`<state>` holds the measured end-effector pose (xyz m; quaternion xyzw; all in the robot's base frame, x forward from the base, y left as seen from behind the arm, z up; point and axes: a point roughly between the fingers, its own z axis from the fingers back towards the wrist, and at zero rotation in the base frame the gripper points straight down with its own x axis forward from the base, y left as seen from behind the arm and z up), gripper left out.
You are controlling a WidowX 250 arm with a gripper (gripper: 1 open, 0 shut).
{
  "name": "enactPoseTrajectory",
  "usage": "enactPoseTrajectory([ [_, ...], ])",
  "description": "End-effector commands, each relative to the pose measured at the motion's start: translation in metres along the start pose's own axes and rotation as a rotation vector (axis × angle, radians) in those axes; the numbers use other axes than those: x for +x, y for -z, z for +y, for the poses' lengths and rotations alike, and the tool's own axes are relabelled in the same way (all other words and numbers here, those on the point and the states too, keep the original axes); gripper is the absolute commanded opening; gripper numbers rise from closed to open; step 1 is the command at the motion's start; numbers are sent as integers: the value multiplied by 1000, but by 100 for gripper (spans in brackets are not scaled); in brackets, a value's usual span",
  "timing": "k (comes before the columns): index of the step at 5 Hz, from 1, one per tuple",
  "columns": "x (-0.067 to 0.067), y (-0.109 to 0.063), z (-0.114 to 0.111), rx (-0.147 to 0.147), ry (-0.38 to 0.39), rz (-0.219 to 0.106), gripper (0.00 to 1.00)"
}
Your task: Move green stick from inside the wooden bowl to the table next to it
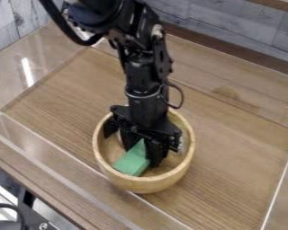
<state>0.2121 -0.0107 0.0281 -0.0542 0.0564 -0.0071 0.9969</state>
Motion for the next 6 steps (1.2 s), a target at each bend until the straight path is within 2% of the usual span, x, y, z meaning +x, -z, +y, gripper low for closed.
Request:
enactPoseTrajectory([
  [1, 1, -16, 0, -14, 2, -25, 0],
  [6, -5, -17, -2, -35, -8, 21, 0],
])
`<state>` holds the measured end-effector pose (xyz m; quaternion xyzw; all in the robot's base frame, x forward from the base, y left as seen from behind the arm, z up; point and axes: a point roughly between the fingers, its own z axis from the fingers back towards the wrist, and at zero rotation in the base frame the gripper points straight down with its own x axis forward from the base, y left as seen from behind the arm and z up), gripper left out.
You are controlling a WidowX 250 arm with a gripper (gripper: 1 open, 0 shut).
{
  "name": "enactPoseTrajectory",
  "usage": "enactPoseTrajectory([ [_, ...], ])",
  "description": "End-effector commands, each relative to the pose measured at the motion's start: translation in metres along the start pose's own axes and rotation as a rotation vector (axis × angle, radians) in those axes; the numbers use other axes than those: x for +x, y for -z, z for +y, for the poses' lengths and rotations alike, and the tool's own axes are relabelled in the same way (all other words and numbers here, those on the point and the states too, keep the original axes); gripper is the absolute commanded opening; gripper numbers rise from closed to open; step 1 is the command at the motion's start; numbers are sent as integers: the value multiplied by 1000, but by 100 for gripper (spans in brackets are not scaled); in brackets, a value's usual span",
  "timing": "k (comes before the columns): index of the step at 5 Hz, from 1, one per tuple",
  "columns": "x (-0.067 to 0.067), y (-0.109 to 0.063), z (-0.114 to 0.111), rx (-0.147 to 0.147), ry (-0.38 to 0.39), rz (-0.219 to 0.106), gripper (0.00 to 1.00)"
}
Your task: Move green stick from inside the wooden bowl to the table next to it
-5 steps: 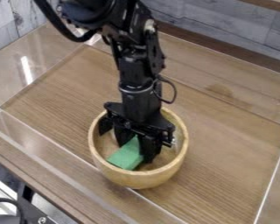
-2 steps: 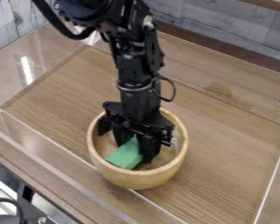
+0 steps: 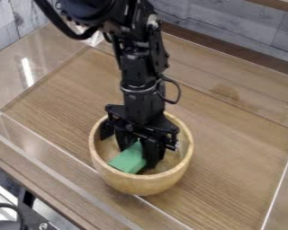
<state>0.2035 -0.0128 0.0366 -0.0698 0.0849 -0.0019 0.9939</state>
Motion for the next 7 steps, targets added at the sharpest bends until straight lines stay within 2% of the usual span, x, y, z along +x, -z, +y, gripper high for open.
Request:
enactPoseTrajectory([
  [1, 2, -11, 0, -7, 3, -25, 0],
  [7, -4, -17, -2, -38, -5, 21, 0],
])
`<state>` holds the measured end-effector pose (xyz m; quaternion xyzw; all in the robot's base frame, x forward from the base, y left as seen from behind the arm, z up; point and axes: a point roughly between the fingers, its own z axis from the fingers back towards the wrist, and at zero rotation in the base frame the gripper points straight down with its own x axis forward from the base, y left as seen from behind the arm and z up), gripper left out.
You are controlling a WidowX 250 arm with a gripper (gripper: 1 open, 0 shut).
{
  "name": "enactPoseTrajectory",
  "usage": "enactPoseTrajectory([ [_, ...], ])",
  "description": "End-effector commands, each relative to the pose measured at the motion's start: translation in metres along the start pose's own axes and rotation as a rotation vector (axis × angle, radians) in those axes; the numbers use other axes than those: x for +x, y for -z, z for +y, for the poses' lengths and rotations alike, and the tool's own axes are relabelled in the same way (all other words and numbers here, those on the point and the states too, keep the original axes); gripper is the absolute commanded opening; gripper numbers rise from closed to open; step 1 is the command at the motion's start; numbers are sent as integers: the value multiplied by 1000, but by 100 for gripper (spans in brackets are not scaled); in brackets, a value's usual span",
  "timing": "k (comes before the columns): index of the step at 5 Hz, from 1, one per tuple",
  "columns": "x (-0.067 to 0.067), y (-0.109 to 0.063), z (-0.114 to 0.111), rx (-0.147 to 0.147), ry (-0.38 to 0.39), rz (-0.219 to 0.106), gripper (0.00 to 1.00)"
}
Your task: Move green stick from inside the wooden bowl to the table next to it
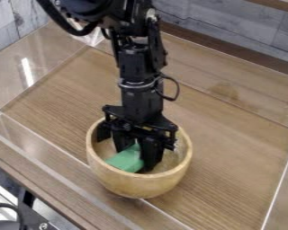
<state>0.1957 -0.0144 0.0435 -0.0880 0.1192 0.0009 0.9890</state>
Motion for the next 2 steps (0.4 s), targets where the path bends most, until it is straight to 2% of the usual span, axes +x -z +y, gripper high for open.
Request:
enactPoseTrajectory([
  [1, 3, -13, -1, -6, 2, -43, 0],
  [2, 3, -23, -2, -18, -1, -59, 0],
])
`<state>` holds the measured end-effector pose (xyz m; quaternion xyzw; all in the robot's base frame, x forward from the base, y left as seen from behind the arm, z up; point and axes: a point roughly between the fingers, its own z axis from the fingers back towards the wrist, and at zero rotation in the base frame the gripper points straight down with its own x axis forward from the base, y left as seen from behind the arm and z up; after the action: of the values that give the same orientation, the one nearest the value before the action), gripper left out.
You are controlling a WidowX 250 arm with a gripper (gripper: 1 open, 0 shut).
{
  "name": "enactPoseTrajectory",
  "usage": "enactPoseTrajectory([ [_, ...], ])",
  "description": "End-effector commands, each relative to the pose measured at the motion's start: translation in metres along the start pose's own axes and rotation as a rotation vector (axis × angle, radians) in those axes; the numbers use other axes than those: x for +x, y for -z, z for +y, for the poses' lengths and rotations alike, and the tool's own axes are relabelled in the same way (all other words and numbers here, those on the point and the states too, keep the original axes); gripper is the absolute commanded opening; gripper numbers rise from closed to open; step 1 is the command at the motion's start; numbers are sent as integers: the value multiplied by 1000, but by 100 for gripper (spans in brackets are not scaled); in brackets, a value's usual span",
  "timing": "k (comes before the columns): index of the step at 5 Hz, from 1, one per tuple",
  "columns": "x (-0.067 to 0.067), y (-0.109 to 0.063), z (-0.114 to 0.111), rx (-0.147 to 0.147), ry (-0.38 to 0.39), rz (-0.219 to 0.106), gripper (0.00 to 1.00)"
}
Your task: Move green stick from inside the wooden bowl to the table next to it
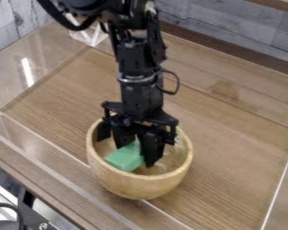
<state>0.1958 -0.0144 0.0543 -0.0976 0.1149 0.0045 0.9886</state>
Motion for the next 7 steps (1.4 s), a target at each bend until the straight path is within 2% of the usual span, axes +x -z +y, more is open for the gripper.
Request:
enactPoseTrajectory([
  [1, 6, -36, -3, -21, 3, -98, 0],
  [2, 7, -65, -1, -56, -7, -154, 0],
  [3, 12, -91, 13, -67, -31, -211, 0],
  [4, 20, -106, 43, -57, -77, -256, 0],
  [6, 13, -69, -8, -42, 27, -230, 0],
  [7, 18, -80, 29, -31, -21, -260, 0],
])
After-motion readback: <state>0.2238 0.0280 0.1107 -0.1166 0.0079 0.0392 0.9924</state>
